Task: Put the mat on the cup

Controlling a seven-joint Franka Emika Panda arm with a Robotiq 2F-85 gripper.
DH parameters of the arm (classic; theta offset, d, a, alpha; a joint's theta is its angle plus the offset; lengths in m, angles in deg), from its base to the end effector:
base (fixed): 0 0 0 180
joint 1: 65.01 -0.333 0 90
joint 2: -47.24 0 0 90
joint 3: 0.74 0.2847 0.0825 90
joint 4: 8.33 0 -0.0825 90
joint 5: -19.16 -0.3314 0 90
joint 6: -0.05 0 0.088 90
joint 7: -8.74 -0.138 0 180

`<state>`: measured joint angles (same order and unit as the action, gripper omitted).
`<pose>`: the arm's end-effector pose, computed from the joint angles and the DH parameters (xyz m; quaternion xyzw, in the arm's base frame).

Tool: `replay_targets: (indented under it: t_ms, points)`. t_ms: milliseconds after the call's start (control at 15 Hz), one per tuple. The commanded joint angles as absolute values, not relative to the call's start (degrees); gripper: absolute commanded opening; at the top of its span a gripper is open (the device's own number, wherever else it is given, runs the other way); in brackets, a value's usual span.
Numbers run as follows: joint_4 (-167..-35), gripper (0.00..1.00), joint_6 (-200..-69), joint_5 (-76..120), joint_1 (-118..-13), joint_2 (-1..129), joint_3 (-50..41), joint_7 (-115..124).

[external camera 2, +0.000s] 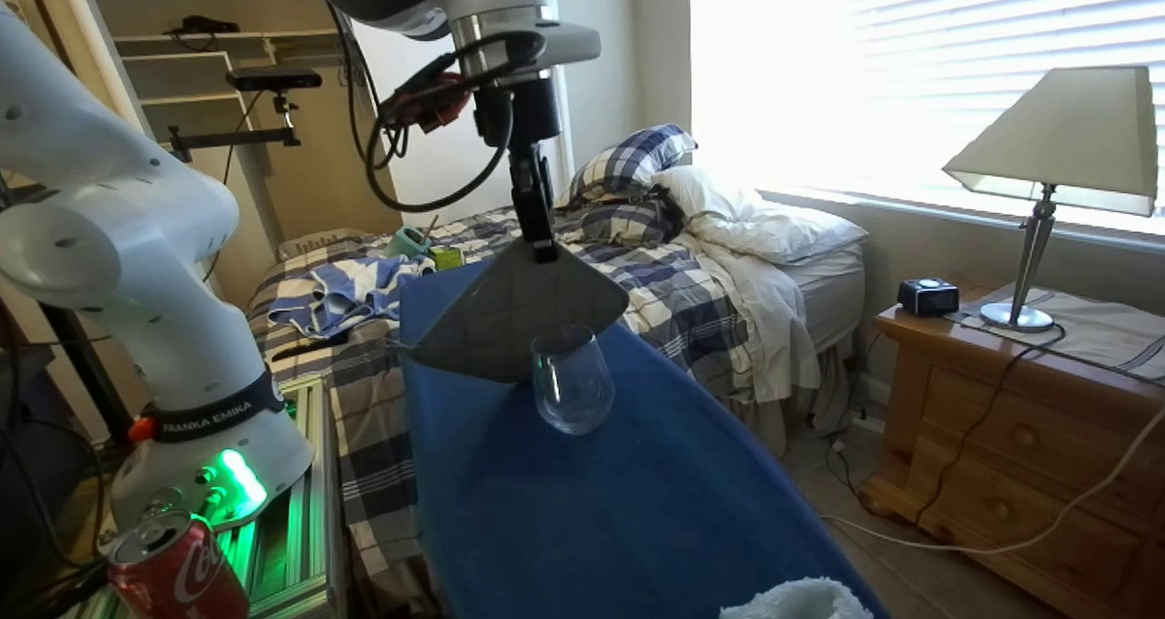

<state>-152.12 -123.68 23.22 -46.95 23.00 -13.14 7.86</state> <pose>0.3310 -0.1986 0.3997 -0.9691 0.2443 -0.0353 0.0055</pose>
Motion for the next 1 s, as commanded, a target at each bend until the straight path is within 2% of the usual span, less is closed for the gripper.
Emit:
replay_targets:
  t_ms: [0,600,667,933]
  points:
    - [-153.7,0.02,-124.2,25.3,-44.9,20.1,-13.1,3.0]
    - [-155.4,0.02,-124.6,28.4,-40.2,17.5,-12.8,-7.1]
    - [-153.5,0.08,-123.4,26.7,-41.7,19.5,-13.4,-4.8]
    - [-153.8,0.08,-123.4,26.9,-41.0,19.2,-13.4,-5.6]
